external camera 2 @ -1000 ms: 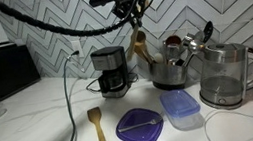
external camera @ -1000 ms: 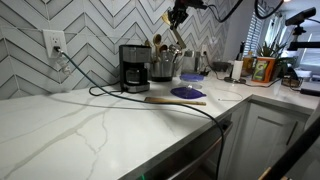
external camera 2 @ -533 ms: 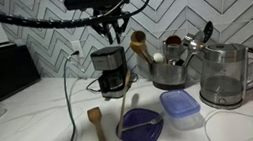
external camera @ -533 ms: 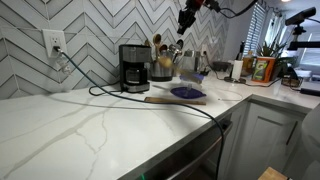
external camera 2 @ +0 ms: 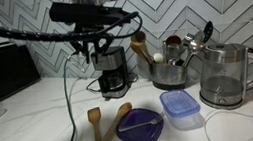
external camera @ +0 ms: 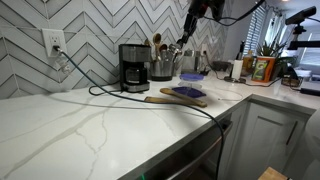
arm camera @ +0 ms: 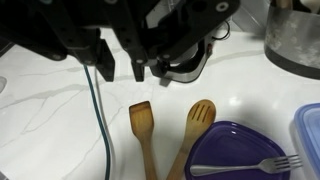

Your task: Put the wooden spoon on the countertop

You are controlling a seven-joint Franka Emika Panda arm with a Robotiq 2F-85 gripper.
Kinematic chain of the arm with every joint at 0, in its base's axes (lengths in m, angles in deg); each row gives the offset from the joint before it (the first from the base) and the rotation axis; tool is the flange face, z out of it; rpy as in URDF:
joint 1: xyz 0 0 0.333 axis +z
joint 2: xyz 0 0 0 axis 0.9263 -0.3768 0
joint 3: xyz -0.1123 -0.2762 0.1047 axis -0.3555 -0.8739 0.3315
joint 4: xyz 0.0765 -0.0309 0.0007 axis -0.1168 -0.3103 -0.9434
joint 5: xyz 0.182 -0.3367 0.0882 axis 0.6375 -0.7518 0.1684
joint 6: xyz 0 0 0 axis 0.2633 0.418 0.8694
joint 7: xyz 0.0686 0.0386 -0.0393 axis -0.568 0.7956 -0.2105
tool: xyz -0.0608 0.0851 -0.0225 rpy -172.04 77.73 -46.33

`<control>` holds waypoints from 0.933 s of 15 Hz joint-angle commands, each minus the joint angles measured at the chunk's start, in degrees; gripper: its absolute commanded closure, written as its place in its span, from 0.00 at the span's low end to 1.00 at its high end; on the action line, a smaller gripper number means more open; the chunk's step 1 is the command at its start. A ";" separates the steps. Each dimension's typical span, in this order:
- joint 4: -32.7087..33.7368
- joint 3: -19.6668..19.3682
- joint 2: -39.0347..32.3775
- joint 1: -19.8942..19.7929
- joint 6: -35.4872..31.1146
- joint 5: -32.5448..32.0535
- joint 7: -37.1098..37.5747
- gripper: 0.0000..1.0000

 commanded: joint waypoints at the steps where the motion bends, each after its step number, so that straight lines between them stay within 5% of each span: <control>1: 1.71 -1.15 -4.02 0.74 1.13 0.25 0.78 0.47; 2: 2.25 -1.10 -5.10 0.51 0.41 0.49 2.56 0.47; 9: 5.38 -1.52 -12.79 -0.55 -7.22 -3.33 22.53 0.00; 14: 2.11 -0.01 -15.18 1.45 -16.70 -11.89 38.31 0.00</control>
